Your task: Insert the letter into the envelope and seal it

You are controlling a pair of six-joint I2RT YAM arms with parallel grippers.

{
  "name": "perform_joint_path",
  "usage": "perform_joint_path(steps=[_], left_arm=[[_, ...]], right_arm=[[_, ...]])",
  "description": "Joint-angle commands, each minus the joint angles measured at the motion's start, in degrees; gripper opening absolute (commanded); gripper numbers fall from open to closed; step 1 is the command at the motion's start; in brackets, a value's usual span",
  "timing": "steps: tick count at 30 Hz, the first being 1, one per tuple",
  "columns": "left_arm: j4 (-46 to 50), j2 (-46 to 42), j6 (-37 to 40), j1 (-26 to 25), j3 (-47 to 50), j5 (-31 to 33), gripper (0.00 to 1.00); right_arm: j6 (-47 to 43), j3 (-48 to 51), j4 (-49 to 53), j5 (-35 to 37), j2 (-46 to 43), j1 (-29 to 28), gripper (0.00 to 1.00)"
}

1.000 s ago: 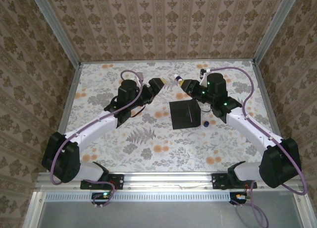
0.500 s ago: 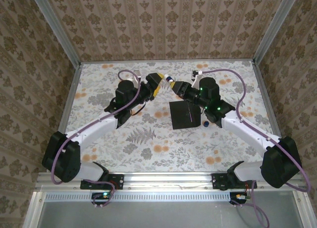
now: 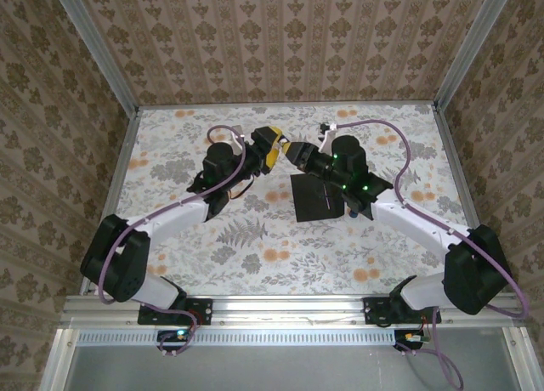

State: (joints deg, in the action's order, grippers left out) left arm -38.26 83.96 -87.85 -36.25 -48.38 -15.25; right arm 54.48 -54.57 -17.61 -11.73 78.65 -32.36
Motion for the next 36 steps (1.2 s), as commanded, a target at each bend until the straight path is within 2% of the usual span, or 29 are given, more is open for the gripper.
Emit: perform_joint_path(steps=[1,12,20,23,27,30,36], left_arm=[[-4.3,0.1,-2.0,-0.5,0.2,-0.5,0.79],[-10.6,3.1,-8.0,-1.3,0.9,0.1,0.73],[-10.6,3.4,-8.0,-1.5,0.4,0.1,0.65],[-10.7,3.6,-8.1,-1.7,0.4,0.1,0.57],[-10.9,3.8,-8.4,-1.7,0.6,0.3,0.50],[-11.1,4.1,-8.4,-1.7,0.3,0.1,0.48],[-11.2,4.5,-8.4,-1.7,0.1,-0.2,0.34]], right_arm=[[0.7,-1.3,-3.6,2.1,0.5,-0.6,0.11],[0.6,-1.4,-4.4,2.2,2.4,-1.1,0.11],[0.4,-1.6,-4.2,2.0,2.8,-1.3,0.11],[0.4,-1.5,-4.6,2.1,3.0,-1.4,0.12],[0.2,-1.8,-4.6,2.0,3.1,-1.6,0.12],[0.0,-1.9,-4.3,1.8,3.2,-1.7,0.12],[-0.2,-2.0,-4.0,1.4,3.3,-1.7,0.12]])
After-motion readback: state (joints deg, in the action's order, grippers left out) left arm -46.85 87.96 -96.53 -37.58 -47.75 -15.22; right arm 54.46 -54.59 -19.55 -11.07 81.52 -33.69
